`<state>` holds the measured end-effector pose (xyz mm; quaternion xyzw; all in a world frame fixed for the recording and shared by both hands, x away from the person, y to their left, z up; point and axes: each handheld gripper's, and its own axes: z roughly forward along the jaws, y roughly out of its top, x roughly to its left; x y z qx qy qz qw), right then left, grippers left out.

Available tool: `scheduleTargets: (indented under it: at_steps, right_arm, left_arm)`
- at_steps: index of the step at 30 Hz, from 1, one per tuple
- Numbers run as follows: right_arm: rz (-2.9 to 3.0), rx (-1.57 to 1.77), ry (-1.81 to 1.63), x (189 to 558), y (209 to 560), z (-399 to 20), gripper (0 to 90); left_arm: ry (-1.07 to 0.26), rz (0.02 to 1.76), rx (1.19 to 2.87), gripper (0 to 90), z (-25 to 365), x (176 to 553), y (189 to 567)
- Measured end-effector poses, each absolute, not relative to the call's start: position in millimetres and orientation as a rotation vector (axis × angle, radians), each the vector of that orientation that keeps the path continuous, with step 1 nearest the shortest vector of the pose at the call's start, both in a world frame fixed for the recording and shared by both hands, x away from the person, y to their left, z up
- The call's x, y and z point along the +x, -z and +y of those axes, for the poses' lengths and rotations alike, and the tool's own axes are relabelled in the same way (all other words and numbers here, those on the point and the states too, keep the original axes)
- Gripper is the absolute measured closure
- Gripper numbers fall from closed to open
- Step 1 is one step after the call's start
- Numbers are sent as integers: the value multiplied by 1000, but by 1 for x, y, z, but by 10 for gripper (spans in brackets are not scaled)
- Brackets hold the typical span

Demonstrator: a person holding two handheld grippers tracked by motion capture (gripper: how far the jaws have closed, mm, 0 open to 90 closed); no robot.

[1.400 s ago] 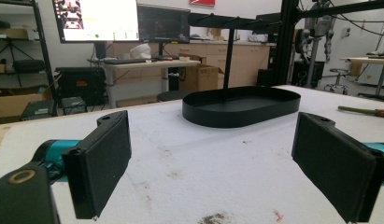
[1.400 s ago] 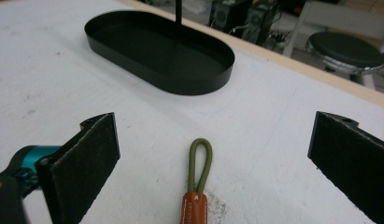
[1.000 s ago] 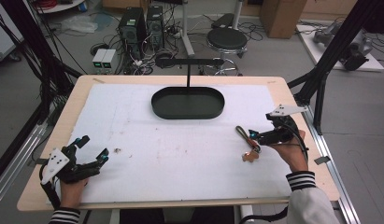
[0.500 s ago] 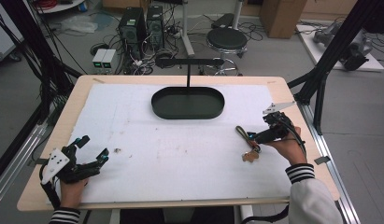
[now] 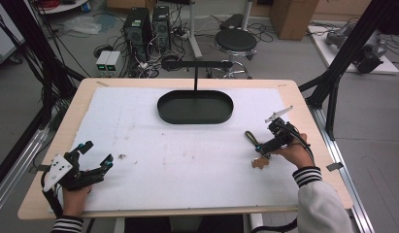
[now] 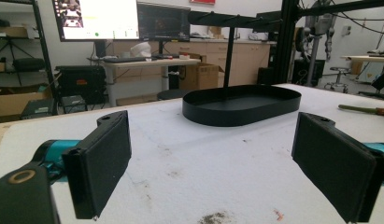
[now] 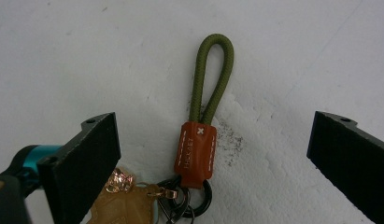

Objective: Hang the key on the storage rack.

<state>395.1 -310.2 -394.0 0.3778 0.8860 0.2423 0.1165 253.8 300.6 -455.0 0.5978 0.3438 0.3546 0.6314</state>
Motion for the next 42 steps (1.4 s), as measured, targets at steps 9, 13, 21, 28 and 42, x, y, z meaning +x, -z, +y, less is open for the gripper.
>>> scheduleTargets:
  at_steps: [9, 13, 21, 28, 42]
  right_arm:
    - [2625, 1142, -656, 397, 398, -308, 47]
    - [2648, 1161, -609, 399, 402, -307, 54]
    - [2667, 1197, -535, 403, 409, -303, 70]
    - [2687, 1217, -523, 405, 409, -305, 201]
    - [2722, 1223, -486, 404, 408, -301, 513]
  left_arm:
    - [-811, 787, 1370, 124, 301, 254, 455]
    - [-811, 787, 1369, 124, 300, 254, 455]
    - [-811, 788, 1370, 124, 301, 254, 455]
    - [-812, 788, 1371, 124, 301, 254, 455]
    - [-811, 789, 1370, 124, 301, 254, 455]
